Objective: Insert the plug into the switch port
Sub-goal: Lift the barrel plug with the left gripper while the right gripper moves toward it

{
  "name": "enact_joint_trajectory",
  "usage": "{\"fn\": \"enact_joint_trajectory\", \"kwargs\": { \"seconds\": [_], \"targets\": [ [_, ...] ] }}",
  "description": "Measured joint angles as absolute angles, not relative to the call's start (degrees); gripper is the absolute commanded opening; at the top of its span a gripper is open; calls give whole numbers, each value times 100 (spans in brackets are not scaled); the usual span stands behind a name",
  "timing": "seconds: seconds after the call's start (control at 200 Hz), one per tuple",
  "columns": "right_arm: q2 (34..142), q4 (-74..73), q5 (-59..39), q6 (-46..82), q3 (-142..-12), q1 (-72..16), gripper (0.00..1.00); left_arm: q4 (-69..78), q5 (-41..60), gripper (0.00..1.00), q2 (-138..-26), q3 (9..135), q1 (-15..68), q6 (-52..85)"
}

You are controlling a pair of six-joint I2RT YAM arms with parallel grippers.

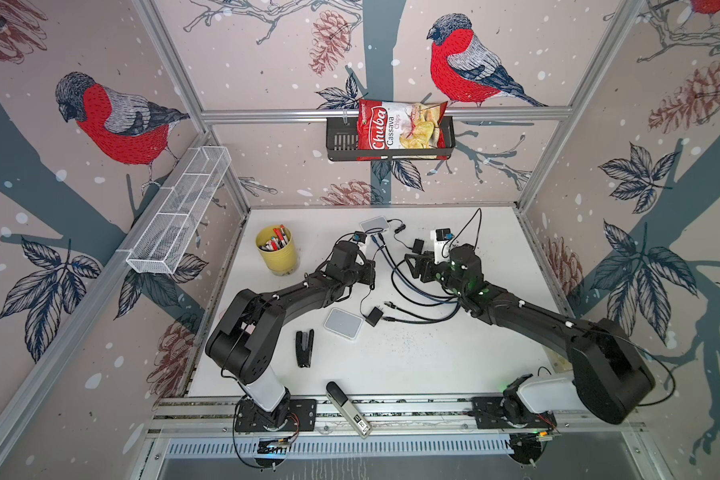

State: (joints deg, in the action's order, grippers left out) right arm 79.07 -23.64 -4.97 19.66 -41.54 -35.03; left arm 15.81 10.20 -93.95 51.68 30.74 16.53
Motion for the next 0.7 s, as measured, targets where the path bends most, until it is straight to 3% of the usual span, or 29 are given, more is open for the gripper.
{"fn": "enact_joint_trajectory", "kwargs": {
  "seconds": [0.7],
  "targets": [
    [8250, -3452, -582, 1977, -4211, -3830, 40, 2867, 1892, 0, -9109, 4860, 3463, 2226]
  ]
}}
